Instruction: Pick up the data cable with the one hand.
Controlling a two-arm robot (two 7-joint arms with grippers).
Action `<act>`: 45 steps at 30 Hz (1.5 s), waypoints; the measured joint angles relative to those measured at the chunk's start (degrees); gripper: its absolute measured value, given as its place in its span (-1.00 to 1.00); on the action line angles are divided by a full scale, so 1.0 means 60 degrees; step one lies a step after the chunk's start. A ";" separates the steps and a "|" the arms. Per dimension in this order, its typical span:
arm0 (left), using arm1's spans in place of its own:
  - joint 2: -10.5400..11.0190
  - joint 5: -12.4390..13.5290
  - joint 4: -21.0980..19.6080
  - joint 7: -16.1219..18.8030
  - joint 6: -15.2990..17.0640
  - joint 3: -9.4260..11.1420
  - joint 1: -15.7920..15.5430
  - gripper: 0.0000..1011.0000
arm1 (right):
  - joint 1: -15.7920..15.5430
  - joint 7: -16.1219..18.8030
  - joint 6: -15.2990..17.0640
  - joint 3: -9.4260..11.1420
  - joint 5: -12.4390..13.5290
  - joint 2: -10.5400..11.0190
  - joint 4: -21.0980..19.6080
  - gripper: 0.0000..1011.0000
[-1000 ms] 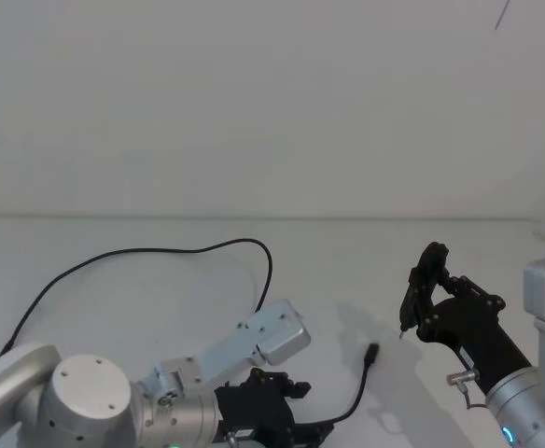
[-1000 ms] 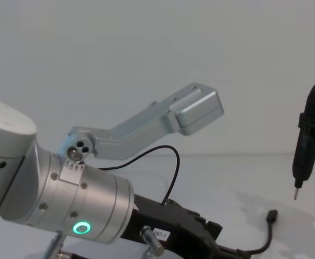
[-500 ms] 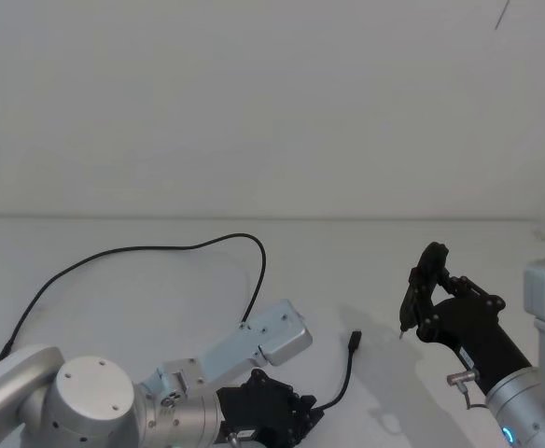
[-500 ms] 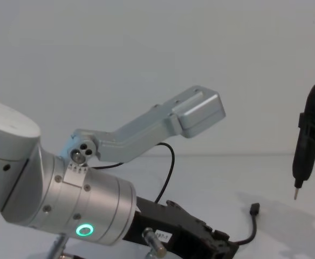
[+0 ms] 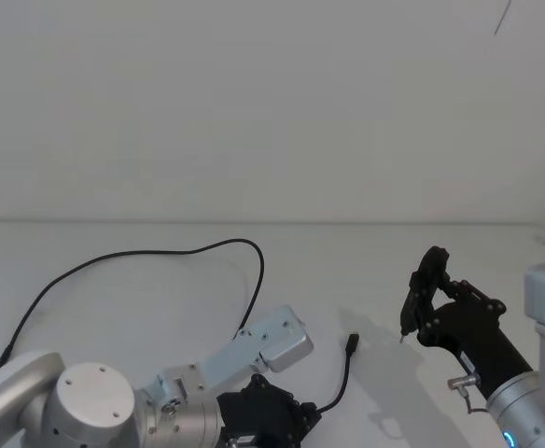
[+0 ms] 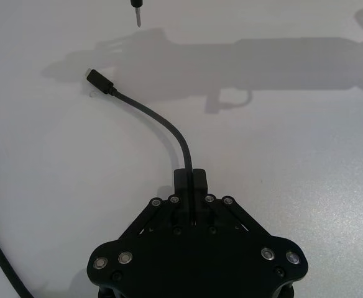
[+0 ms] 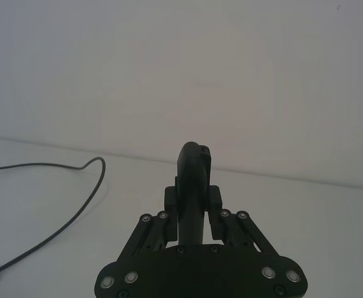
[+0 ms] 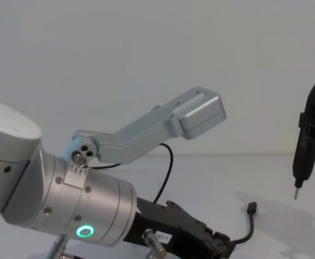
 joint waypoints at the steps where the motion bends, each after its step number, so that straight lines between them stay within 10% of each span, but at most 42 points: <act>1: 0.0006 0.0029 -0.0003 0.0000 -0.0034 0.0007 0.0001 -0.91 | 0.0002 0.0007 0.0000 0.0014 0.0007 0.0002 -0.0004 -0.45; 8: 0.0168 0.0327 -0.0142 0.0005 -0.0556 0.0090 0.0045 -0.91 | 0.0054 0.0369 0.0067 0.0253 0.0330 0.0150 -0.0135 -0.45; 31: 0.1059 0.1160 -0.1608 0.0445 -0.1838 -0.0246 0.0513 -0.91 | 0.0533 0.3492 0.0975 0.1698 0.3261 0.1570 -0.0513 -0.45; 45: 0.1212 0.1305 -0.1969 0.0569 -0.1945 -0.0357 0.0623 -0.91 | 0.1007 0.4436 0.0089 0.1850 0.3537 0.1825 -0.0287 -0.45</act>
